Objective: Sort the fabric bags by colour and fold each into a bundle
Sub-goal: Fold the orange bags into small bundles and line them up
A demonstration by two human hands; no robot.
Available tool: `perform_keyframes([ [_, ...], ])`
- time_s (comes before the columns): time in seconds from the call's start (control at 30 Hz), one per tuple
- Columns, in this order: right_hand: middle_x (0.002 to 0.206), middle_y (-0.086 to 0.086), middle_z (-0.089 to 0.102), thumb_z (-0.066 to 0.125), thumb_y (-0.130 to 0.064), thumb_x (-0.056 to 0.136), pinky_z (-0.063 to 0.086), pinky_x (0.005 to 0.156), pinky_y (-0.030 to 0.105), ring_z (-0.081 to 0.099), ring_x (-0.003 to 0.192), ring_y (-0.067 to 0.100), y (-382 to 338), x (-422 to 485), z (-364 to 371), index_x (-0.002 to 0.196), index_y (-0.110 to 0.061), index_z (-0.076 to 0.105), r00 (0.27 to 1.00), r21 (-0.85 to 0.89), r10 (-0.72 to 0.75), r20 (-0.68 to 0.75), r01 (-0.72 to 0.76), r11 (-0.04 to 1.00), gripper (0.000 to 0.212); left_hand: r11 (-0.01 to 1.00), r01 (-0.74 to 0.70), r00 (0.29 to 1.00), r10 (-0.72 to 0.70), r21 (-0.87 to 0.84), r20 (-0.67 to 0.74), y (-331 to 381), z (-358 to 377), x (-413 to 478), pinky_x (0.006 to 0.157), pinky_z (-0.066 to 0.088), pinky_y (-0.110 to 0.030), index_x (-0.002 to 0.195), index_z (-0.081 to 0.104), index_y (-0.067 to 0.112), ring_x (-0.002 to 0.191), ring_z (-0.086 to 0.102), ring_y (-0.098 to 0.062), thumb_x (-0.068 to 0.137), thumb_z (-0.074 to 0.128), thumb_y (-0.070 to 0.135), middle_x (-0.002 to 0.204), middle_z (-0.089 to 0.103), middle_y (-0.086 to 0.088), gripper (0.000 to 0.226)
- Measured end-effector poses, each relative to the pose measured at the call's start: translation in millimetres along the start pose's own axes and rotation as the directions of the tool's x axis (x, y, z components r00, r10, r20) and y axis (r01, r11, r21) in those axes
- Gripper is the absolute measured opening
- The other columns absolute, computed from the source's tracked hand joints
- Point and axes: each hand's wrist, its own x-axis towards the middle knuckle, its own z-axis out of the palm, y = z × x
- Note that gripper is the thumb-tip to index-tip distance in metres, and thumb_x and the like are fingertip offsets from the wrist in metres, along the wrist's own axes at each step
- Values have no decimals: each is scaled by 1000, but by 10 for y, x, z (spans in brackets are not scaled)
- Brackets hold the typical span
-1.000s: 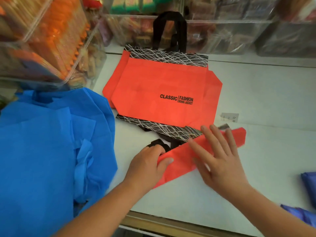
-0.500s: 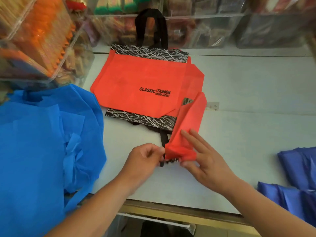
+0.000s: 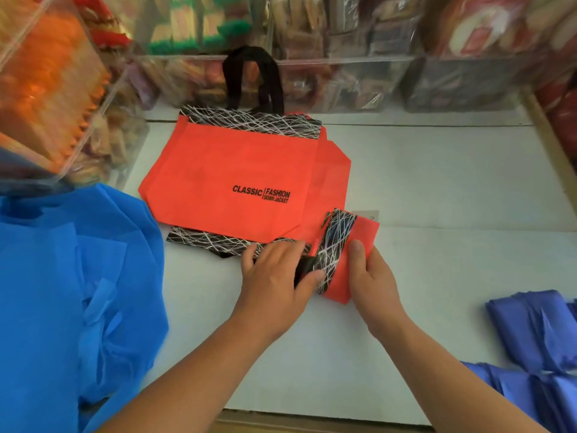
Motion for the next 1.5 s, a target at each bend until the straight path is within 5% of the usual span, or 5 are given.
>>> perform_keyframes([
  [0.23,124,-16,50,64,-33,89,50,85,36,63,103,9,-120,455,-32,149,-64,20,997,-360,-33,71,56,931,80,957,-284,949,288,-53,125,-180,302,279,124,25,-54,151,50,28,156,23,-17,107,38,39,168,26,5,47],
  [0.73,111,-5,41,51,-66,97,46,74,33,64,85,25,-170,715,-9,113,-42,64,989,-625,-143,-39,87,775,32,950,-304,950,298,71,91,-317,488,218,123,28,-49,158,40,25,156,21,-8,112,30,41,167,29,7,50],
  [1.03,93,-16,63,62,-45,98,49,82,36,57,97,17,-153,564,-21,98,-34,60,951,-381,-308,-4,283,880,10,932,-346,938,342,106,53,-266,437,148,119,32,-56,154,46,26,154,29,-16,111,33,45,163,39,0,48],
  [1.3,79,-1,74,74,-13,89,50,63,20,62,68,8,-96,355,-89,80,-23,73,999,-100,12,44,-7,995,13,796,-600,796,585,77,154,-133,205,-356,124,25,-57,147,56,17,156,25,-20,98,57,63,163,39,-1,67],
  [1.5,102,8,55,82,-28,83,47,72,39,54,86,29,150,261,-127,99,-16,70,787,-671,-614,61,488,558,24,800,-592,803,574,96,164,-158,334,-475,119,37,-46,143,60,18,148,40,-16,100,56,56,154,53,2,58],
])
